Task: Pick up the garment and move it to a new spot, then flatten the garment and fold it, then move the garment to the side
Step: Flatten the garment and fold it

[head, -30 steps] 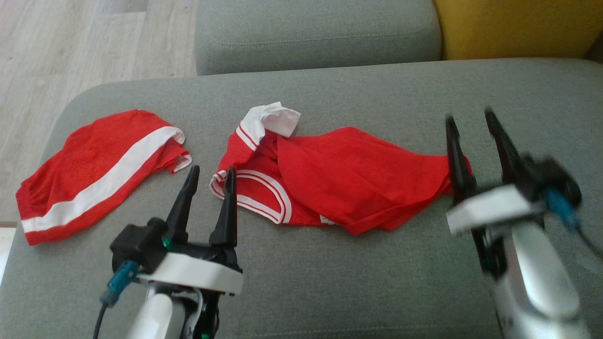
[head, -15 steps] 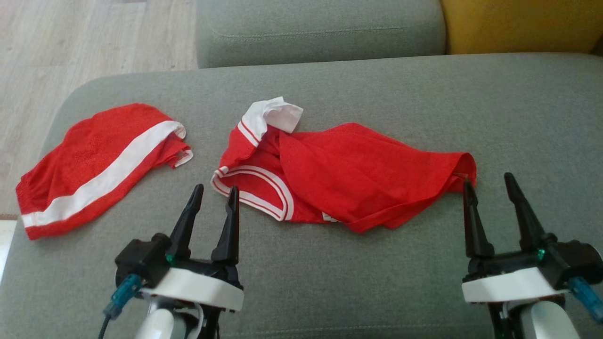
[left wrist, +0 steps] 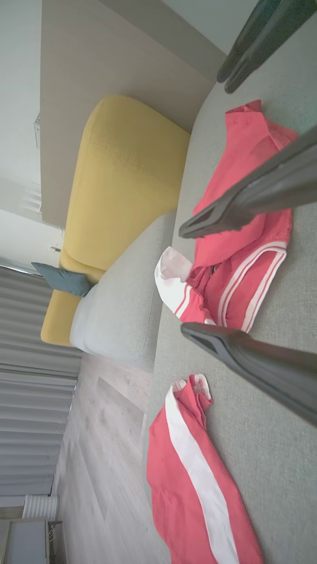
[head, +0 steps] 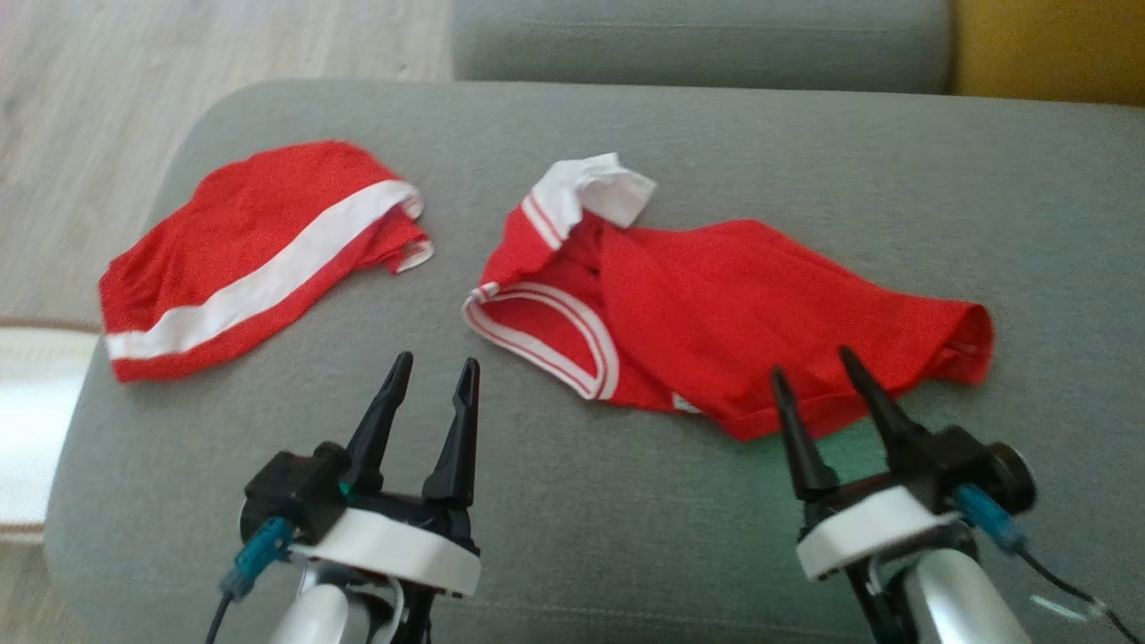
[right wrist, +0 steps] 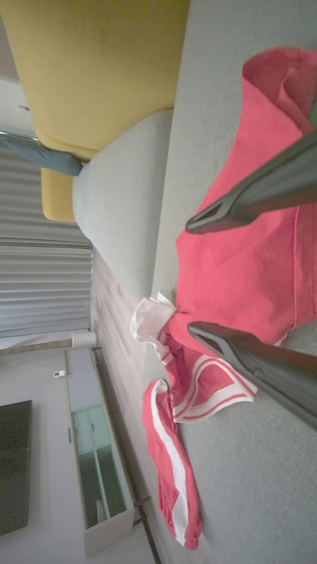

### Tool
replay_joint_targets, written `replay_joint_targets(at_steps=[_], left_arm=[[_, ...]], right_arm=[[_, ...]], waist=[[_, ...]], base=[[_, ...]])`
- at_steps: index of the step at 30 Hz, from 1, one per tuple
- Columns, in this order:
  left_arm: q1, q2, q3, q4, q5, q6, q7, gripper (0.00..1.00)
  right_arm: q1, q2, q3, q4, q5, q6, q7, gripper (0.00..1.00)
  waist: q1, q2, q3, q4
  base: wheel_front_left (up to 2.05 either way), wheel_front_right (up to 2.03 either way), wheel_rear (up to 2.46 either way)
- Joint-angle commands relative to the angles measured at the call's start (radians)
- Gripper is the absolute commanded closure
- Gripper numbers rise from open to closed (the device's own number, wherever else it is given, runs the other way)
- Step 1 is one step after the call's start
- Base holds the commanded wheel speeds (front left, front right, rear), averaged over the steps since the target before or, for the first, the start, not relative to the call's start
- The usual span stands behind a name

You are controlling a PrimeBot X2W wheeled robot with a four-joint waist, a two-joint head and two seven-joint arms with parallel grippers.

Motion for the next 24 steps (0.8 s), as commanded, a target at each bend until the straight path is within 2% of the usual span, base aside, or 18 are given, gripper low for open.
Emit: replay_joint_targets(at_steps=[1, 9, 20, 21, 22, 23, 24], left_arm=[[-0.058, -0.002, 0.027, -0.029, 0.001, -0.005, -0.005, 0.0], [-0.064, -0.002, 0.014, -0.015, -0.005, -0.004, -0.005, 0.0], [-0.077, -0.002, 0.017, -0.014, -0.009, -0.003, -0.005, 0.0], [-0.079, -0.002, 0.016, -0.013, -0.009, -0.002, -0.005, 0.0], [-0.081, -0.002, 0.015, -0.013, -0.007, -0.002, -0.005, 0.0], [-0.083, -0.002, 0.015, -0.013, -0.006, -0.001, -0.005, 0.0], [-0.083, -0.002, 0.016, -0.013, -0.006, 0.0, -0.005, 0.0]], right_arm=[[-0.056, -0.004, 0.039, 0.002, -0.012, -0.001, 0.011, 0.0], [-0.112, -0.004, 0.03, 0.209, -0.086, -0.001, 0.072, 0.0], [-0.139, -0.004, -0.014, 0.315, -0.157, -0.001, 0.054, 0.0], [-0.144, -0.004, -0.014, 0.322, -0.159, -0.001, 0.051, 0.13], [-0.15, -0.004, -0.016, 0.328, -0.16, -0.001, 0.048, 0.82], [-0.156, -0.004, -0.018, 0.332, -0.165, -0.001, 0.045, 1.0], [-0.16, -0.004, -0.019, 0.334, -0.165, -0.001, 0.042, 1.0]], waist=[[0.0, 0.0, 0.026, 0.038], [0.0, 0.0, 0.057, 0.114], [0.0, 0.0, 0.075, 0.115], [0.0, 0.0, 0.076, 0.112], [0.0, 0.0, 0.076, 0.108], [0.0, 0.0, 0.076, 0.103], [0.0, 0.0, 0.075, 0.098]], base=[[0.0, 0.0, 0.0], [0.0, 0.0, 0.0], [0.0, 0.0, 0.0], [0.0, 0.0, 0.0], [0.0, 0.0, 0.0], [0.0, 0.0, 0.0], [0.0, 0.0, 0.0]])
